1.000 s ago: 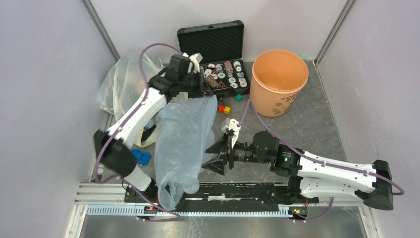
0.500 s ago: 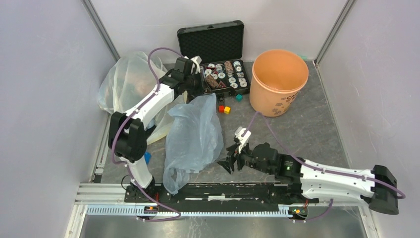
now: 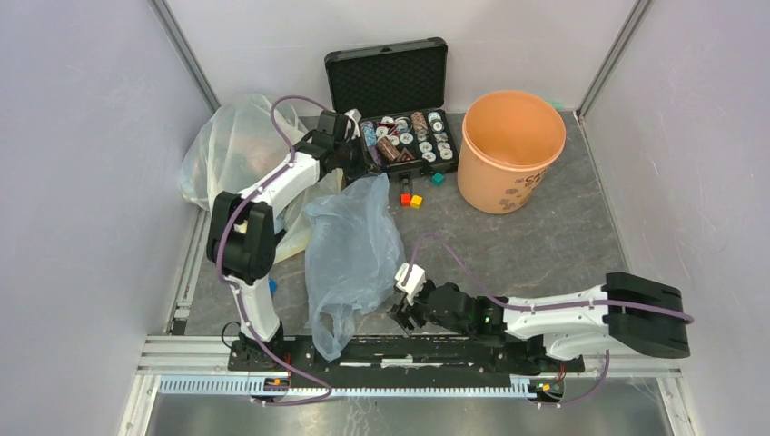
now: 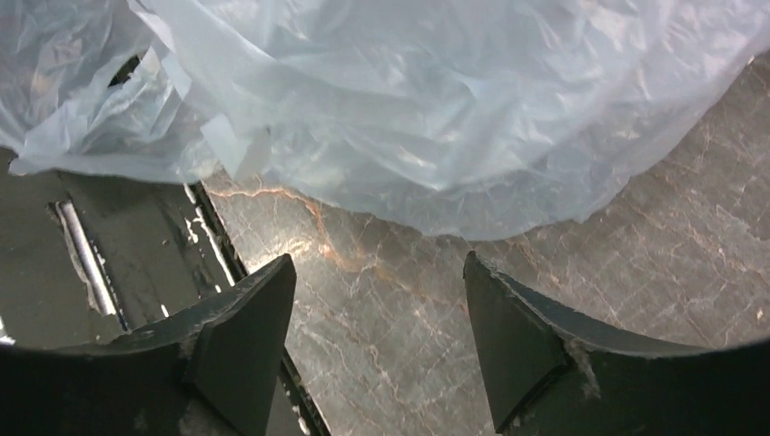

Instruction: Put the trash bags into the trash bin

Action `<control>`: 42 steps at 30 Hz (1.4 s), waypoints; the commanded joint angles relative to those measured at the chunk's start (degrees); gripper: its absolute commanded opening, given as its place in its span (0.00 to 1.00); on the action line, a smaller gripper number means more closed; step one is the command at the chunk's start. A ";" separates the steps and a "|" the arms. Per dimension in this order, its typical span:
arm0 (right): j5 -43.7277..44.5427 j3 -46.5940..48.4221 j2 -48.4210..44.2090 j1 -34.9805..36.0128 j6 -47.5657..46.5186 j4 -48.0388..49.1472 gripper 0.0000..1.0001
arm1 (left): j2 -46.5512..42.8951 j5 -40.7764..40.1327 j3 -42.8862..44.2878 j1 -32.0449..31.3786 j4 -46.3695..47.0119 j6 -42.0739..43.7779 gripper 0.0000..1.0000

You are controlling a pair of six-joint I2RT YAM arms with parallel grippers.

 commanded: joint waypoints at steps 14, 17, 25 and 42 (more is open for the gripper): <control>7.00 1.11 20.12 2.90 7.48 37.07 0.91 | -1.09 5.13 -6.84 4.76 8.52 -3.85 0.02; 7.04 3.63 22.49 2.85 7.20 37.50 0.91 | -1.70 5.21 -8.10 5.11 9.78 -4.65 0.02; 14.68 6.08 22.39 2.73 9.38 30.64 0.12 | -1.90 5.81 -9.49 5.92 11.02 -5.24 0.02; 25.78 -3.64 -12.82 2.64 22.12 -23.12 0.00 | 6.96 -0.52 5.05 7.72 3.72 -1.68 0.02</control>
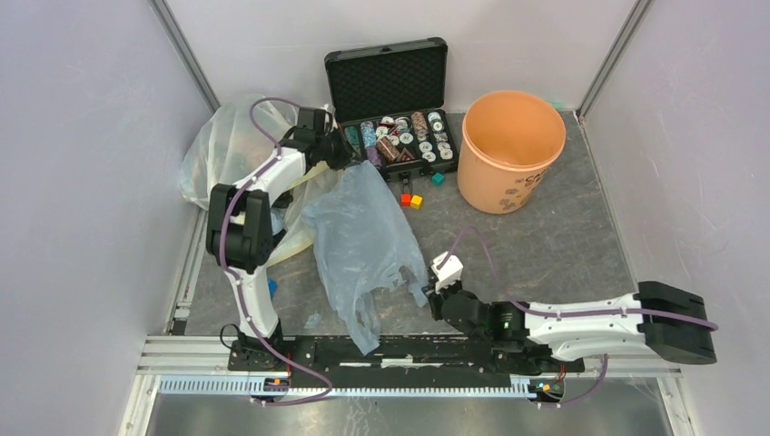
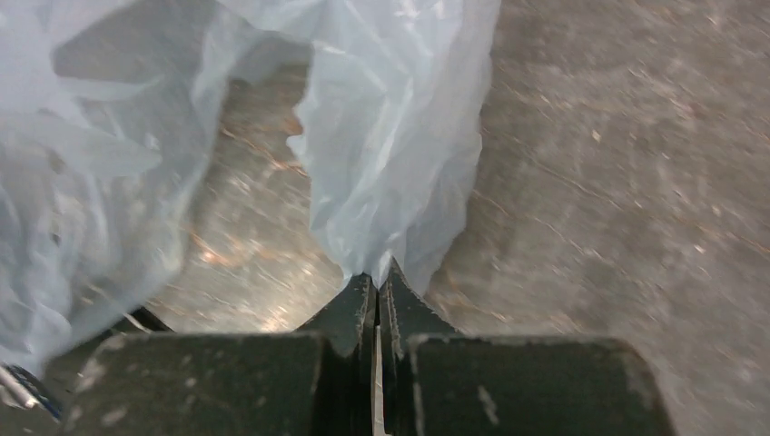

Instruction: Put the trash bags into the trash bin

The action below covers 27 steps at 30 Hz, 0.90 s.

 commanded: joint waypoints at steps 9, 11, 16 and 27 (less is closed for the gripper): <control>-5.98 -3.31 -19.71 0.17 -2.13 -15.63 0.00 | 8.67 2.07 14.33 0.10 -3.84 -0.71 0.04; -5.76 -1.65 -18.58 0.17 -3.21 -15.79 0.00 | 7.94 5.07 14.49 0.01 -3.93 -1.03 0.20; -6.86 4.56 -12.05 0.17 -5.45 -15.64 0.00 | 0.22 7.79 12.52 -0.25 -4.71 -0.35 0.62; -6.90 10.39 -3.00 0.09 -4.85 -11.07 0.00 | -21.62 0.58 1.92 -1.99 -14.40 2.44 0.93</control>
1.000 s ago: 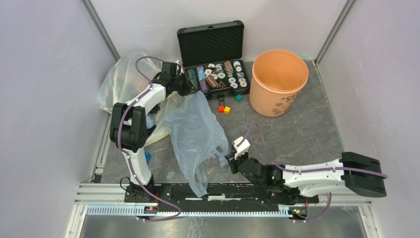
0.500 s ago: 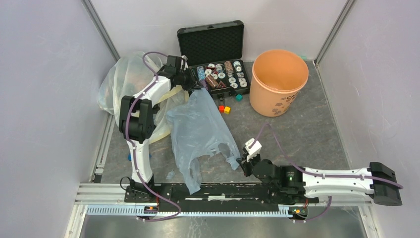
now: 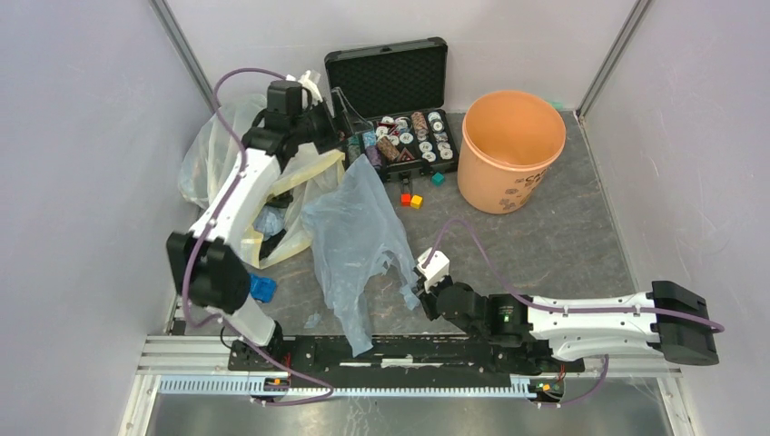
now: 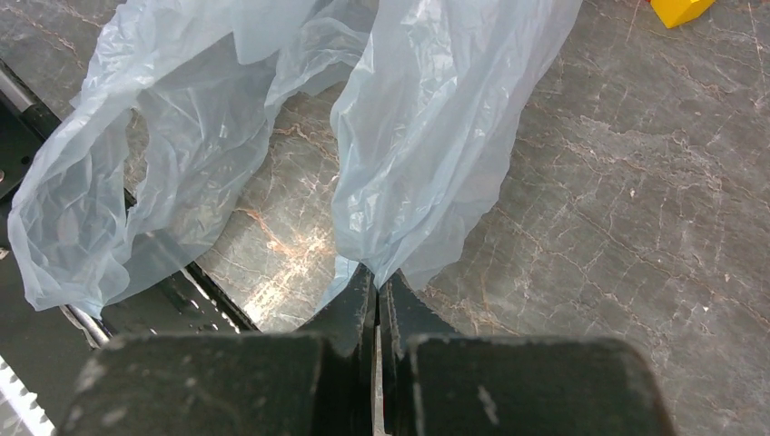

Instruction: Put the trash bags into the trash bin

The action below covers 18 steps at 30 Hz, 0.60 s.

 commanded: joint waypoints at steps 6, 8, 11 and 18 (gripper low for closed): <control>0.01 1.67 -0.36 -0.05 0.30 3.75 0.00 | -25.19 -16.31 -20.18 -8.31 -8.93 4.25 0.91; 0.02 1.76 -0.64 -0.01 0.09 3.58 0.00 | -31.60 -21.13 -25.53 -10.33 -10.52 3.14 0.91; 0.39 1.76 -1.06 -0.09 0.01 3.03 0.00 | -42.37 -24.81 -32.11 -12.25 -12.45 0.45 0.91; 0.40 1.50 -0.99 -0.09 -0.15 1.48 0.20 | -60.32 -29.50 -43.04 -13.20 -21.08 -3.65 0.95</control>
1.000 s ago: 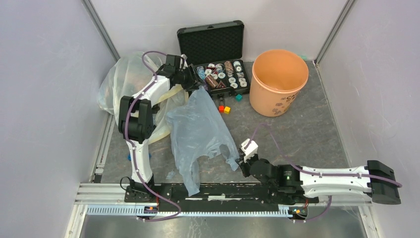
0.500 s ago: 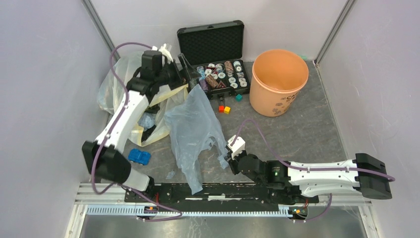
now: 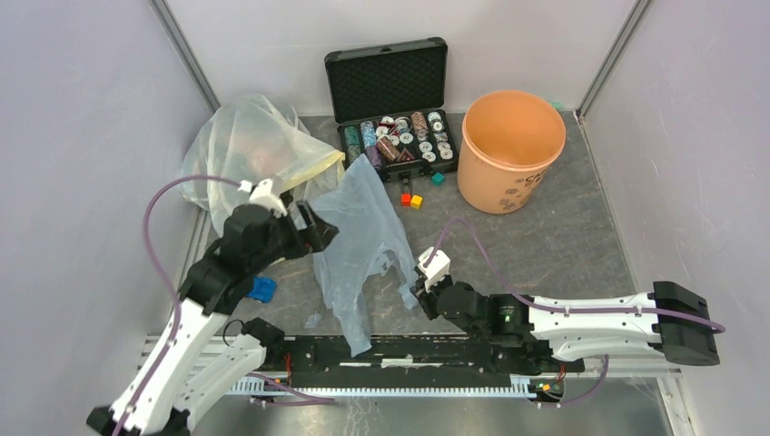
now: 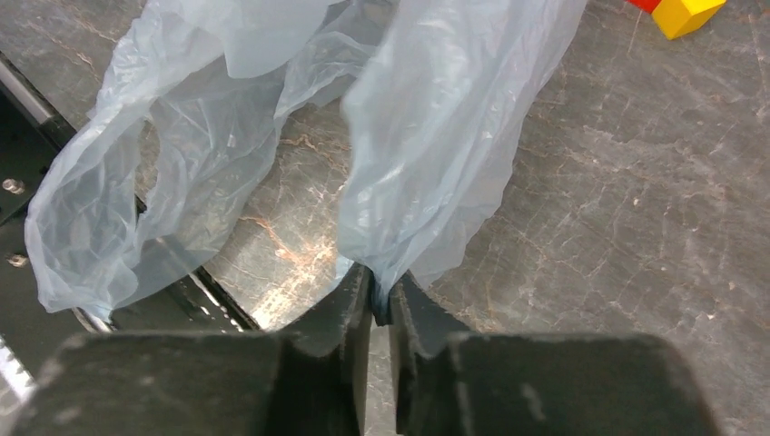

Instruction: Put the trash bags into the trash bin

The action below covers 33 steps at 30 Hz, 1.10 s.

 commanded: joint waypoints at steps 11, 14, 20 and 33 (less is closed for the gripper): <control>2.06 1.49 -4.04 -0.10 -4.08 -2.54 0.95 | -12.61 -1.72 -18.70 -0.37 -0.12 -10.35 0.93; 1.94 3.84 -5.56 -0.13 -6.69 -5.46 0.98 | -12.47 -1.63 -22.71 -0.37 4.98 -12.77 0.87; 3.31 7.16 -5.91 -0.44 -10.63 -8.62 0.98 | -8.05 3.15 -30.52 -0.37 20.19 -15.73 0.79; 2.63 11.93 -3.92 -6.36 -11.66 -10.43 0.98 | 10.70 8.41 -28.60 -0.53 33.67 -5.39 0.02</control>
